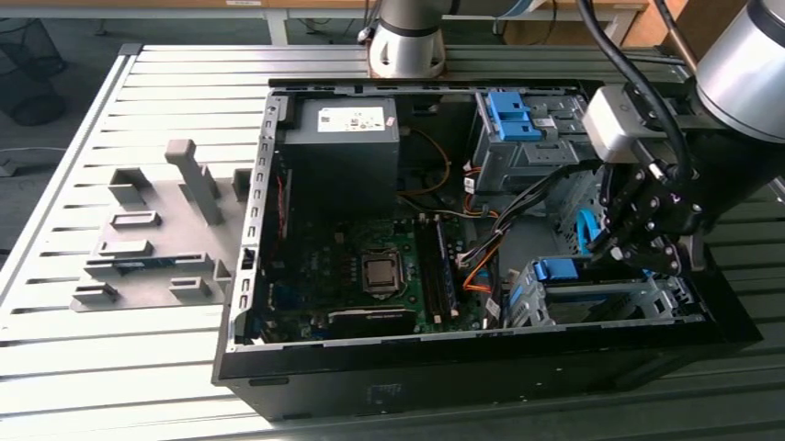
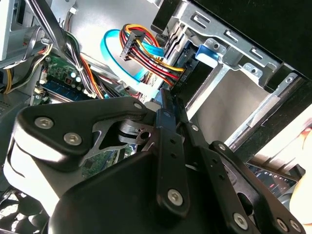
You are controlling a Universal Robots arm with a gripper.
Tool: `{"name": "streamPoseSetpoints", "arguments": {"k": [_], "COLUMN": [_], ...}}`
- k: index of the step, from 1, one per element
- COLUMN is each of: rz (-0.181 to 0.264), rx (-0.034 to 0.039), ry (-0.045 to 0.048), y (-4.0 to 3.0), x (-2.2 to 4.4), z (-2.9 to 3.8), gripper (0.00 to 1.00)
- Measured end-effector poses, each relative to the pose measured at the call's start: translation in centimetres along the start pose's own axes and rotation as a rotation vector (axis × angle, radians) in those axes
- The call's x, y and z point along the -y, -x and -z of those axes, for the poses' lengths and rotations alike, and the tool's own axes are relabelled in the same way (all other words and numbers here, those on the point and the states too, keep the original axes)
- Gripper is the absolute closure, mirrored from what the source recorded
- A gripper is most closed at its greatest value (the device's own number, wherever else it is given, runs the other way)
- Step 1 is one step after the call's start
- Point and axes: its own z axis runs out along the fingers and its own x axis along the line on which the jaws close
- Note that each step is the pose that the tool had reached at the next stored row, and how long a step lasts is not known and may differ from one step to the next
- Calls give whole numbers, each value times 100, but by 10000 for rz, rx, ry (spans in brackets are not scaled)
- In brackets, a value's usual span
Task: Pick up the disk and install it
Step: 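Insert the second disk wire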
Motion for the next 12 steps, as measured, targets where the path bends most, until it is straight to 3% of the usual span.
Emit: {"name": "streamPoseSetpoints", "arguments": {"k": [12], "rz": [-1], "rx": [9], "ry": [1], "y": [-12], "x": [8], "z": [-29], "gripper": [84]}}
